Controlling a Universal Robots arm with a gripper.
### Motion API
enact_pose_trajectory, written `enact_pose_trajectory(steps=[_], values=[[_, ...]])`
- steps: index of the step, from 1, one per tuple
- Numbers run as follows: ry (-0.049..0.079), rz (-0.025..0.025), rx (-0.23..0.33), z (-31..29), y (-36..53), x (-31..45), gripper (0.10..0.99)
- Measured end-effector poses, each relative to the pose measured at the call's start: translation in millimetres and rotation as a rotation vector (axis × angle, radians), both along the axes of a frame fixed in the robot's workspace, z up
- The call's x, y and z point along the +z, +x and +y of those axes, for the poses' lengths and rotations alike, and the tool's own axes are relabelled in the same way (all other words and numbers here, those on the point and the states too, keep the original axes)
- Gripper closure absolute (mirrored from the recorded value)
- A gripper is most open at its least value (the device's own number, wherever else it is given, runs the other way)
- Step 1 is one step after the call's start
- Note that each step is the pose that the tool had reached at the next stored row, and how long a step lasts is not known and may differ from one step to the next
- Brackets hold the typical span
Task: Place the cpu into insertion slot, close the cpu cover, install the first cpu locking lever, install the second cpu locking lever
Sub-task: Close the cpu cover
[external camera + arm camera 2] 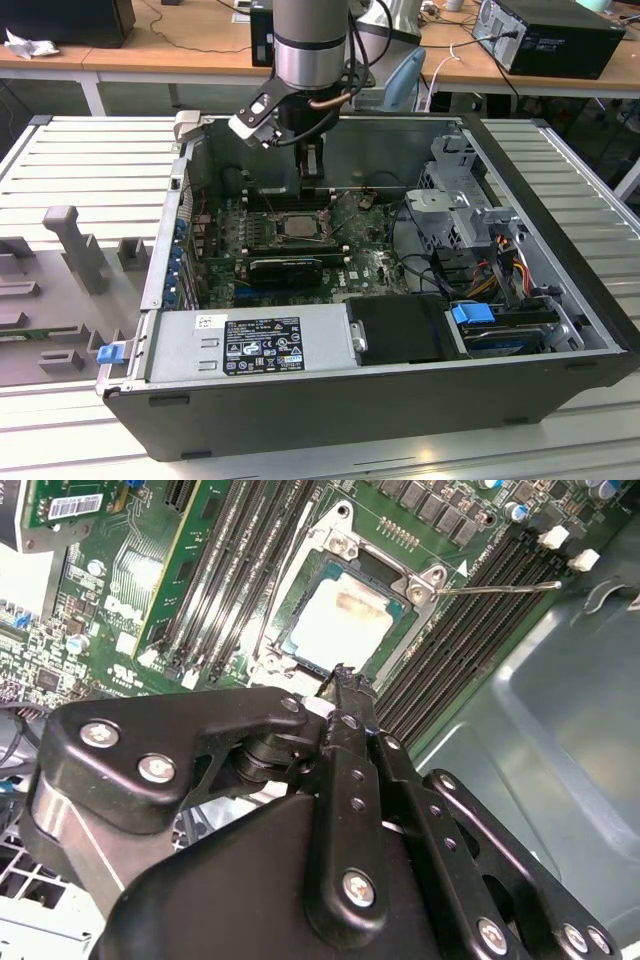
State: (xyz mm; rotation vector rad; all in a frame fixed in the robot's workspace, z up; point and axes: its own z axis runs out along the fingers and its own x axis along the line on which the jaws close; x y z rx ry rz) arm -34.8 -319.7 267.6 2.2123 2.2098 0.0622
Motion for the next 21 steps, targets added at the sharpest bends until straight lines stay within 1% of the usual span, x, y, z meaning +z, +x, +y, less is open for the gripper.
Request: enact_pose_trajectory(steps=[7, 21], values=[[0.000, 0.0002, 0.000, 0.0, 0.0, 3.0, 0.980], [0.000, 0.0001, 0.000, 0.2, 0.3, 6.7, 0.980]])
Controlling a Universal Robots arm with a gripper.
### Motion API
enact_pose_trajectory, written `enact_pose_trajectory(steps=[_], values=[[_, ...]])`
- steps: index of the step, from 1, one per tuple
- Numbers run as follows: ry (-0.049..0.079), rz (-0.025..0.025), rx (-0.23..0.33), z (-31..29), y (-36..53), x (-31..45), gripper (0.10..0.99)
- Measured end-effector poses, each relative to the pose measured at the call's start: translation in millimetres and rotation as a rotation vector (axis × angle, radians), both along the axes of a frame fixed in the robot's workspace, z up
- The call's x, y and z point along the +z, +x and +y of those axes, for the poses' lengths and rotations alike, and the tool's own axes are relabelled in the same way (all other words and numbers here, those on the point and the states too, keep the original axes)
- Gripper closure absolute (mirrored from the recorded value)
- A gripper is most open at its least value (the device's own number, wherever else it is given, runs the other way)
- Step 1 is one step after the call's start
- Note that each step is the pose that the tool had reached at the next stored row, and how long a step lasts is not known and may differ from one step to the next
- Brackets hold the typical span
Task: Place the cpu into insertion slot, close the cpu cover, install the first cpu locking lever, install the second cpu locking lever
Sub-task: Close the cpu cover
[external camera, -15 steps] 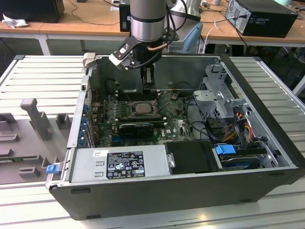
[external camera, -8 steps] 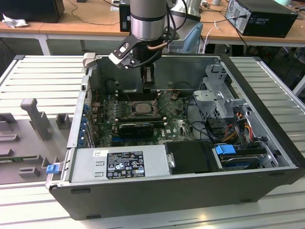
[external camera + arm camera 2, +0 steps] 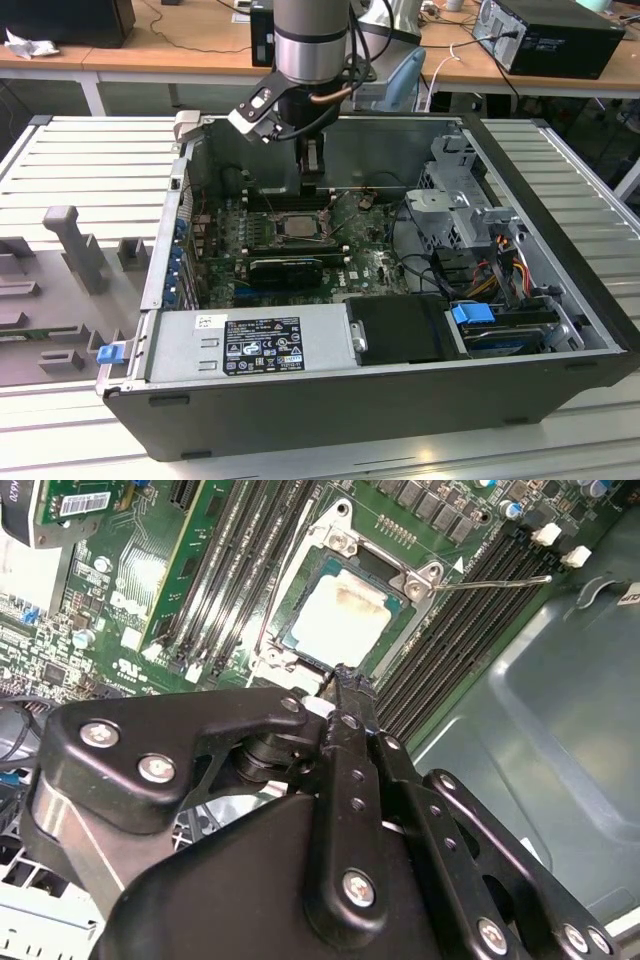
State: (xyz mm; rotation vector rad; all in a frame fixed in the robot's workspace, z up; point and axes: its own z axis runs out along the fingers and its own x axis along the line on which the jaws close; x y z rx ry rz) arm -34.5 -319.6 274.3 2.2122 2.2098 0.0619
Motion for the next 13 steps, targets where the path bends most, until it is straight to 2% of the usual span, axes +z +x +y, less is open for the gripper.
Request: enact_pose_trajectory(steps=[13], values=[[0.000, 0.0000, 0.000, 0.0, 0.5, 3.2, 0.980]])
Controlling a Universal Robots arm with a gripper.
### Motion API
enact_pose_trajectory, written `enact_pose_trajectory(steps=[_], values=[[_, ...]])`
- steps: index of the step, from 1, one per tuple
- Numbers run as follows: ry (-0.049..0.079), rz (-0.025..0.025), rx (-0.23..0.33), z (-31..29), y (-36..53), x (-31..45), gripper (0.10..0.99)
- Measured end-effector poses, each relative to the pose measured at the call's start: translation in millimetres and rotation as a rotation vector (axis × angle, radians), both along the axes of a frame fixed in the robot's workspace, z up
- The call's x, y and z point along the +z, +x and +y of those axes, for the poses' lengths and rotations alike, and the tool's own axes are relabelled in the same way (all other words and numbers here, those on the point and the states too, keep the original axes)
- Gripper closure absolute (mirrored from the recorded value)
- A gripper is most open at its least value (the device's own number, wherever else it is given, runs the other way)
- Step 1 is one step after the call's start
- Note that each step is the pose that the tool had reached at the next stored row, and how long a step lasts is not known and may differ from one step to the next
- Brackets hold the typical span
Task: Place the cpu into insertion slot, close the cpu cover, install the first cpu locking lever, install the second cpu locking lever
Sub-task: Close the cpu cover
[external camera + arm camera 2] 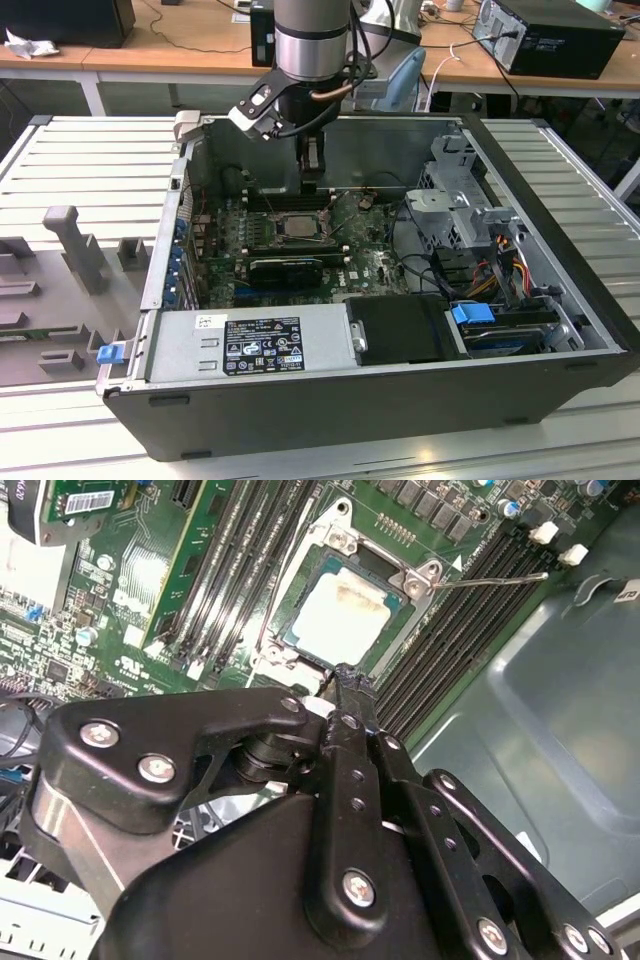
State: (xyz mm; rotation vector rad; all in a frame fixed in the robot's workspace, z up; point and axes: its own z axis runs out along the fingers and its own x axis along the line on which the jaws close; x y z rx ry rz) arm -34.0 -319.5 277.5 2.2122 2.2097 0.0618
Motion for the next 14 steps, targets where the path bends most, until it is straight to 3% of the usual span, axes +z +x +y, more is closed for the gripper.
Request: enact_pose_trajectory(steps=[6, 9, 14], values=[[0.000, 0.0000, 0.000, 0.1, 1.8, 1.3, 0.980], [0.000, 0.0005, 0.000, 0.2, 7.7, 1.4, 0.980], [0.000, 0.0053, 0.008, 0.1, 40.7, 1.4, 0.980]])
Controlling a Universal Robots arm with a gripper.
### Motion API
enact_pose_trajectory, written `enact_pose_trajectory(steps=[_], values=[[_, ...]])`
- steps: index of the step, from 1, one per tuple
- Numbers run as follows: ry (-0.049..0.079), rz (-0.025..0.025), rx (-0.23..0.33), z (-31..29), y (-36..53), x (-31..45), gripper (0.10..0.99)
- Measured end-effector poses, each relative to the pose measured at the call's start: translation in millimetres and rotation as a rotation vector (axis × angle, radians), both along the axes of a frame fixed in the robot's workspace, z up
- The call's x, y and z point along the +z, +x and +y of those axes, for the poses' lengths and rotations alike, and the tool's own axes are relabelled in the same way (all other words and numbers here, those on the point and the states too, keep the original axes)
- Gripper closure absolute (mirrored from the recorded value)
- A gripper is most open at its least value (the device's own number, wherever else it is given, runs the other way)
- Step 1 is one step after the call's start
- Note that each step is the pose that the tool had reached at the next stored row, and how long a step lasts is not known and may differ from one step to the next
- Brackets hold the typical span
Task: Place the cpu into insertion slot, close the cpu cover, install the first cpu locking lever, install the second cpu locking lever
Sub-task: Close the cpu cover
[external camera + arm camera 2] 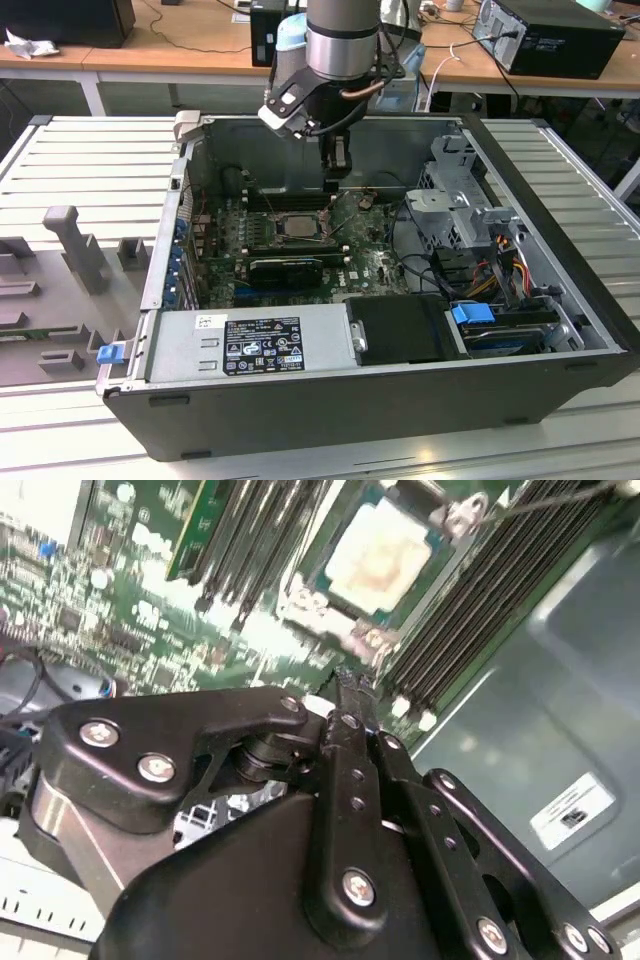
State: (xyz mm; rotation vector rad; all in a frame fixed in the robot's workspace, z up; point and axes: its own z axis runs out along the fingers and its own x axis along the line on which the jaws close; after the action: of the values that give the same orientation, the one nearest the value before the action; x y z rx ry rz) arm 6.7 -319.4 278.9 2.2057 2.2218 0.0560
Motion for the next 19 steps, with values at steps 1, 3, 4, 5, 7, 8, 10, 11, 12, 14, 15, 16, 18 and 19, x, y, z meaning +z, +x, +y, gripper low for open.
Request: enact_pose_trajectory(steps=[1, 3, 4, 5, 7, 8, 10, 11, 12, 14, 15, 16, 18, 19], values=[[0.000, 0.0018, 0.004, 0.1, 9.0, 0.0, 0.980], [0.000, 0.0042, 0.011, 0.1, 21.1, -0.1, 0.980], [0.000, 0.0047, 0.015, 0.2, 25.6, -0.8, 0.980], [0.000, 0.0049, 0.017, 0.2, 28.1, -1.3, 0.980], [0.000, 0.0051, 0.017, 0.1, 32.1, -2.8, 0.980], [-0.001, 0.0051, 0.017, 0.1, 34.0, -4.1, 0.980], [-0.001, 0.0051, 0.017, 0.1, 37.3, -8.7, 0.980], [0.000, 0.0050, 0.017, 0.1, 40.6, -12.2, 0.980], [-0.001, 0.0051, 0.017, 0.1, 44.0, -15.5, 0.980], [-0.001, 0.0051, 0.017, 0.1, 47.4, -19.7, 0.980], [-0.001, 0.0051, 0.017, 0.1, 48.6, -21.5, 0.980], [-0.001, 0.0050, 0.017, 0.1, 49.5, -23.4, 0.980], [-0.001, 0.0061, 0.017, 0.1, 49.3, -25.6, 0.980], [-0.001, 0.0071, 0.018, 0.1, 48.0, -26.0, 0.980]])
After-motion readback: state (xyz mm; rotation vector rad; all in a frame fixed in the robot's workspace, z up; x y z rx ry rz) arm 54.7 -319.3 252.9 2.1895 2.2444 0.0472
